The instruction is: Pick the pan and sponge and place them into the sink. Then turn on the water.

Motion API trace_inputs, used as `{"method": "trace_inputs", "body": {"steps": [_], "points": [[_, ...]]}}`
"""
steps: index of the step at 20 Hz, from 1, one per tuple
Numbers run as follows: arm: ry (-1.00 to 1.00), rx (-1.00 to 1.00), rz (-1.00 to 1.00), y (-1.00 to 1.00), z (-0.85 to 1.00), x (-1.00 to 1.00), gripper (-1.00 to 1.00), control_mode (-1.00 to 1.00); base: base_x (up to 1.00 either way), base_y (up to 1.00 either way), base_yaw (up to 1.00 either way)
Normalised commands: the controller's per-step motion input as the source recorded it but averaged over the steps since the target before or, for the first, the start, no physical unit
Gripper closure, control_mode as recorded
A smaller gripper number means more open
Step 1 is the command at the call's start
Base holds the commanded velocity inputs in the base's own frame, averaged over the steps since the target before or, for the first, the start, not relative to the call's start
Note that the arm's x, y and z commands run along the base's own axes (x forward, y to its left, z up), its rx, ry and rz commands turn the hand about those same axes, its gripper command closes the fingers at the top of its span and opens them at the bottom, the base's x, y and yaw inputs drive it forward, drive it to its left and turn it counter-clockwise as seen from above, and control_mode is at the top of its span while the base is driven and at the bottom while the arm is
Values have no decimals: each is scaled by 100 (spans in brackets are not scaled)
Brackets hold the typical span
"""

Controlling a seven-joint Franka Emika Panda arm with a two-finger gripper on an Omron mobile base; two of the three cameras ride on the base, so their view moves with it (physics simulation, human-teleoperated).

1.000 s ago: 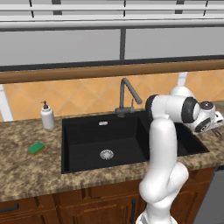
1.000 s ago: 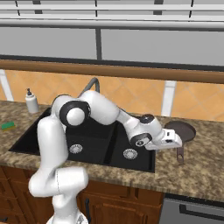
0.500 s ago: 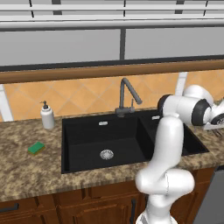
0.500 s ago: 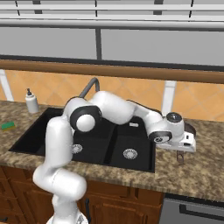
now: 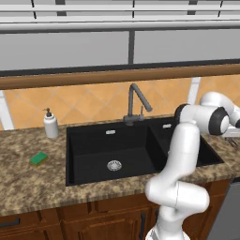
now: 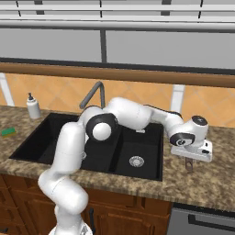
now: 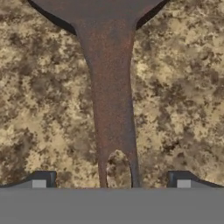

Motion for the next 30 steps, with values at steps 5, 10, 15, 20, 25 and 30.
{"method": "trace_inputs", "body": {"steps": [5, 10, 15, 20, 25, 30], "points": [[0, 1, 0, 0, -46, 0, -100, -100, 0, 0, 0], [0, 0, 0, 2, -43, 10, -100, -100, 0, 0, 0], [0, -1, 0, 0, -34, 16, -100, -100, 0, 0, 0], [0, -4, 0, 14, -26, 10, 100, -100, 0, 0, 0], [-1, -4, 0, 28, 2, 0, 100, -100, 0, 0, 0], [-4, -2, 4, 54, 70, -31, 100, -100, 0, 0, 0]]}}
